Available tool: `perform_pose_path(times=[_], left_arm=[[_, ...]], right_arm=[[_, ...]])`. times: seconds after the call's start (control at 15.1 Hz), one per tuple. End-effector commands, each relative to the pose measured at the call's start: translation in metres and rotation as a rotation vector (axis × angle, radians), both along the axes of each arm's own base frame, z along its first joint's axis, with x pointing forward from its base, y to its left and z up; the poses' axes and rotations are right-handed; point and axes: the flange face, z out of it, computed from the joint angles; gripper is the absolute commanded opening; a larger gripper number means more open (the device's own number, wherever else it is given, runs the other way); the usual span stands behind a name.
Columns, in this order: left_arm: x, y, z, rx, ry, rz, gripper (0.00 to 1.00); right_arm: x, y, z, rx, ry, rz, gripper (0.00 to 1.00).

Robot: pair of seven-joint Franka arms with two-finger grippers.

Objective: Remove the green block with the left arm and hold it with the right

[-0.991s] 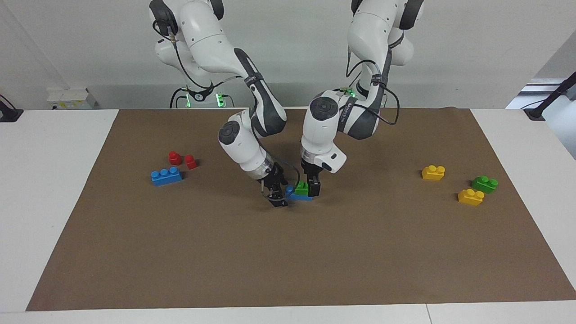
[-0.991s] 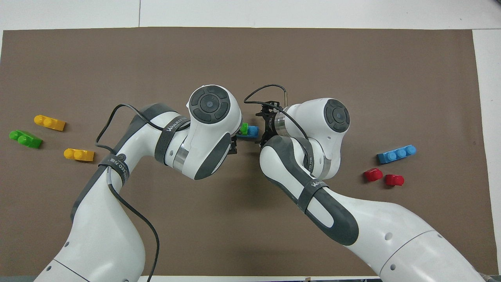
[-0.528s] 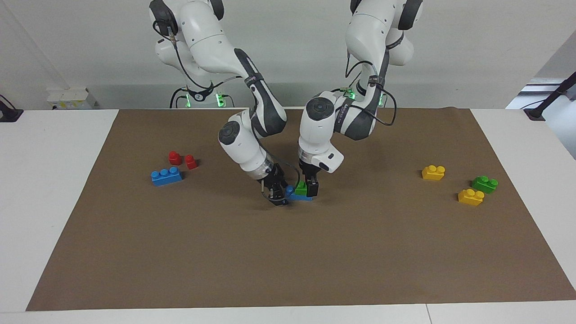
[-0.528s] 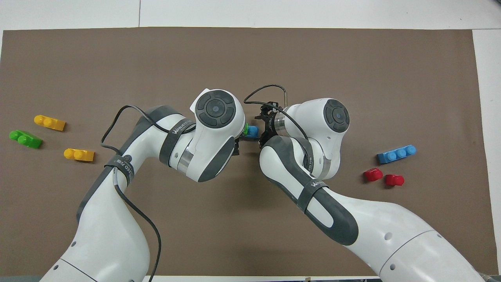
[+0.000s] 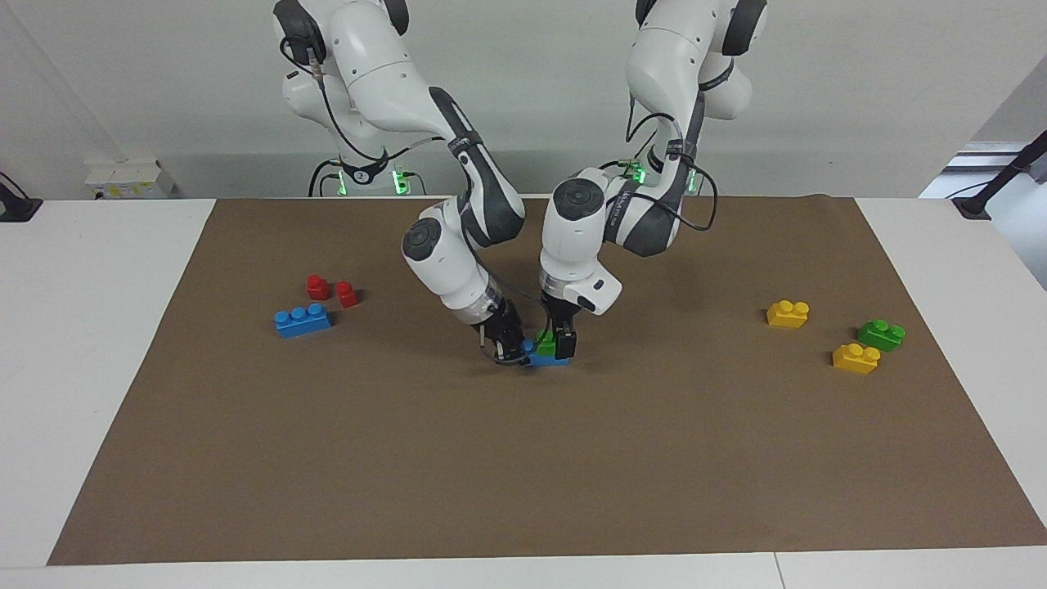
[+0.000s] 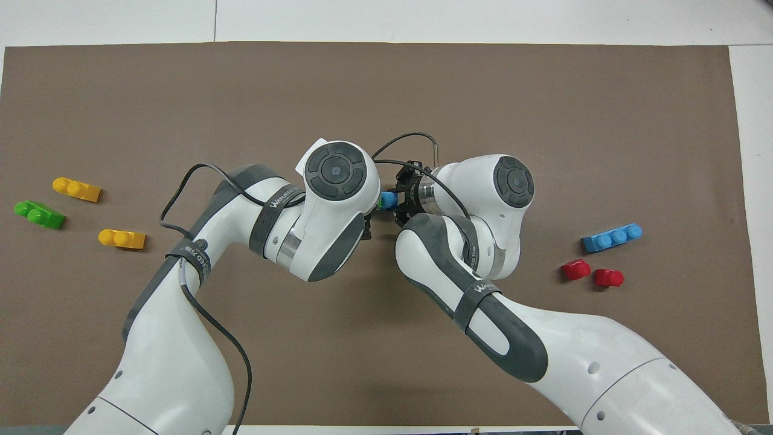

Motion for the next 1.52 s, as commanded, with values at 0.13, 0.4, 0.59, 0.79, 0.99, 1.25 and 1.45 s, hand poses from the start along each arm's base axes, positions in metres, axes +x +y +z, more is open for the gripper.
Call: perform_pose_path(times=[0.13,0.4,0.59,0.79,0.99,1.25,1.45], left_arm=[[-0.002,0.0,-0.004,0.009,-0.023,0.008,1.0],[-0.004,-0.001,-0.006,0.041,-0.041,-0.024,0.38],[-0.004,-0.003,-0.002,0.045,-0.054,-0.066,0.0],[-0.003,-0.004,-0.001,0.03,-0.055,-0.047,0.0],[-0.001,-0.001,0.004,0.026,-0.059,-0.039,0.0],[0.008,0.021,0.037,0.017,-0.078,-0.012,0.0],[0.017,0.05,0.072,0.012,-0.091,0.028,0.0]], right_arm=[[0.001,0.002,-0.002,0.017,-0.009,-0.022,0.0],[0.0,0.002,-0.003,0.017,-0.009,-0.025,0.0],[0.0,0.001,-0.004,0.015,-0.016,-0.029,0.0],[0.0,0.001,-0.004,0.015,-0.018,-0.028,0.0],[0.0,0.001,-0.004,0.015,-0.018,-0.028,0.0],[0.0,0.001,-0.003,0.015,-0.019,-0.03,0.0],[0.001,0.001,-0.003,0.016,-0.02,-0.03,0.0]])
